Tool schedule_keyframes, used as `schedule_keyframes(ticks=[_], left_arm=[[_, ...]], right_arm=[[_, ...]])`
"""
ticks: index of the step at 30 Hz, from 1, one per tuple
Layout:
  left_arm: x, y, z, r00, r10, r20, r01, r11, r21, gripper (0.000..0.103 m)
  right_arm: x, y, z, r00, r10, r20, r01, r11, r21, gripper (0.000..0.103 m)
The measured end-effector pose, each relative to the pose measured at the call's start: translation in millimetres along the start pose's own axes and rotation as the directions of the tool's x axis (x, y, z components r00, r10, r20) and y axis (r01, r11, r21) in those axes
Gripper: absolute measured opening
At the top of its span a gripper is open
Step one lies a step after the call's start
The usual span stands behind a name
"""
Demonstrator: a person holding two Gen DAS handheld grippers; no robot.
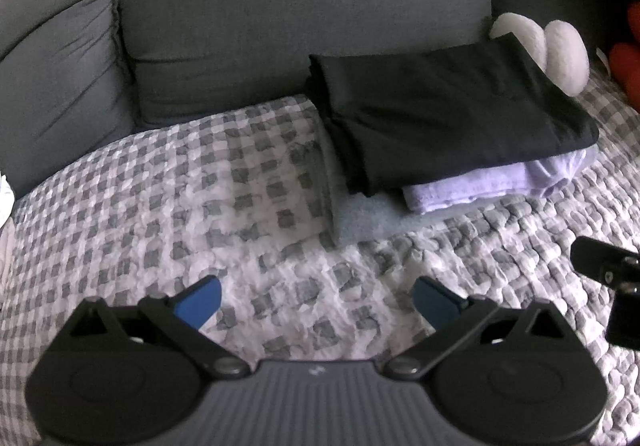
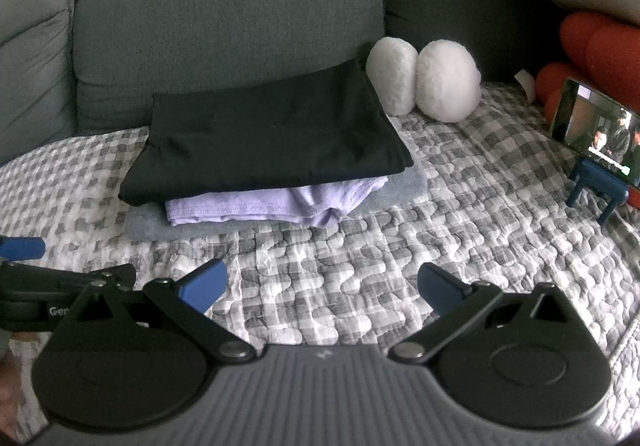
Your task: Fold clothes
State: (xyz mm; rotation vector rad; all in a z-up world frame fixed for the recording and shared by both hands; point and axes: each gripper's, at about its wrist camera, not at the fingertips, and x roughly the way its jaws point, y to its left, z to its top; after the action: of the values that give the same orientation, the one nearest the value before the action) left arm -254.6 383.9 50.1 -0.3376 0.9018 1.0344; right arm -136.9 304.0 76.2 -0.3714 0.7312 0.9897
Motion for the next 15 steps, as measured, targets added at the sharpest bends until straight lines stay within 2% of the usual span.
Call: schedule_keyframes(ticks=[15], left_arm=[[2.5,-2.6,-2.4,1.000,0.004,-0.013,-0.004,1.000,0.012,0.102]], right_arm=[[0.8,-0.1,0.0,1.000,0.000,-0.004,0.000,1.000,-0.006,0.103]])
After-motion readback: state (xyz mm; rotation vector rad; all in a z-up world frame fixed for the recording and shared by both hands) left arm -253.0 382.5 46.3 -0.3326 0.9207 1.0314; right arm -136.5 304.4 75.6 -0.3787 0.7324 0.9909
